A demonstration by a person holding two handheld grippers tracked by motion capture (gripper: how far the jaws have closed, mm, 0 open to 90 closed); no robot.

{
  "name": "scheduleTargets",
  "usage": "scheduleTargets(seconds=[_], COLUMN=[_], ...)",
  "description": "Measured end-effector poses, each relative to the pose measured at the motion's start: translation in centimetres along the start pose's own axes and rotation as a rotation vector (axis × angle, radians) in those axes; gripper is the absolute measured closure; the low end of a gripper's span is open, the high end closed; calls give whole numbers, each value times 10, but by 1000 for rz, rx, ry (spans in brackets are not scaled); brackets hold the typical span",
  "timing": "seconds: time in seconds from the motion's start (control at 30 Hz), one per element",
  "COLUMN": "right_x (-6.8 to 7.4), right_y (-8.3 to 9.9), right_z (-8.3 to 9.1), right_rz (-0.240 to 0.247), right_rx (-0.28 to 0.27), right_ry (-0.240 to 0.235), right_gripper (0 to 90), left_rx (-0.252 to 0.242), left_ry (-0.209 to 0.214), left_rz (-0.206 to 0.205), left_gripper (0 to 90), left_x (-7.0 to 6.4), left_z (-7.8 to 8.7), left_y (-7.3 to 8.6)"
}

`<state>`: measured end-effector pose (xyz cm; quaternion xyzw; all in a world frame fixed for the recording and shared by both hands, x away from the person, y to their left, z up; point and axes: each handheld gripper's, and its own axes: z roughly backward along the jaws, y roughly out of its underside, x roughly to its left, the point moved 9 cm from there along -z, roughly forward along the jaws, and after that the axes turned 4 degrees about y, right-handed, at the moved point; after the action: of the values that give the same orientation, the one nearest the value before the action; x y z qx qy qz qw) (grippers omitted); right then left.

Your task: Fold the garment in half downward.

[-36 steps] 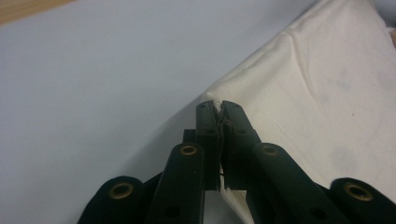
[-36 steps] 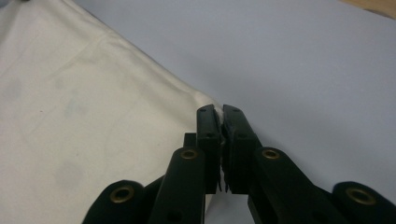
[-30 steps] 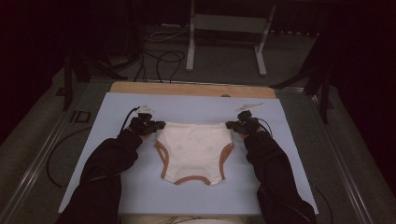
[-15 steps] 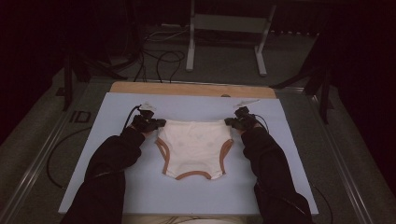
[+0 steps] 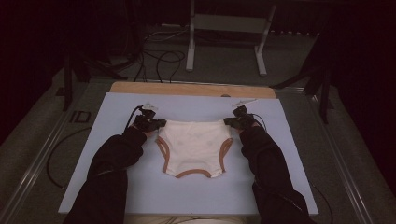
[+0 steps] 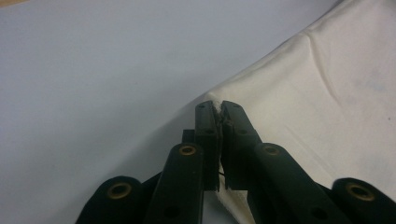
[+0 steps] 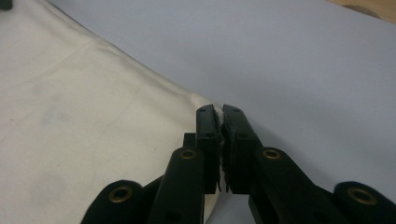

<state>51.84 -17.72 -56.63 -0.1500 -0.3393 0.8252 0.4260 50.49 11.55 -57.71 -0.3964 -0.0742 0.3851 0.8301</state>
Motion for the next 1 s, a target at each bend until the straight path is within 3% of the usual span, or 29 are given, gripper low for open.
scheduleTargets(seconds=[0.1, 0.2, 0.3, 0.33, 0.47, 0.53, 0.6, 0.7, 1.0], right_x=[0, 0, 2, 3, 7, 9, 13, 19, 32], right_y=[0, 1, 1, 1, -2, -3, -5, -7, -11], right_z=[-1, 0, 1, 2, 5, 7, 10, 15, 33], right_rz=[-2, -30, -27, -30, -41, -40, -48, -34, 4], right_rx=[2, 0, 0, -4, -15, -29, -42, -49, -112], right_ry=[-2, -11, -20, -21, -38, -37, -65, -73, -84], right_gripper=[851, 700, 506, 483, 330, 265, 185, 136, 134], left_rx=[-12, -41, -27, -26, -39, -40, -51, -69, -68], left_ry=[-22, -34, -32, -39, -47, -15, 1, 35, 81], left_rz=[-19, 6, 9, 8, 11, -1, -1, -2, -41], left_gripper=[850, 637, 454, 392, 225, 128, 68, 22, 3], left_x=[0, 0, -2, -2, -3, -6, -6, -10, -23], left_z=[0, 4, 8, 9, 17, 22, 28, 39, 61], left_y=[-2, -6, -7, -7, -8, -8, -8, -7, 2])
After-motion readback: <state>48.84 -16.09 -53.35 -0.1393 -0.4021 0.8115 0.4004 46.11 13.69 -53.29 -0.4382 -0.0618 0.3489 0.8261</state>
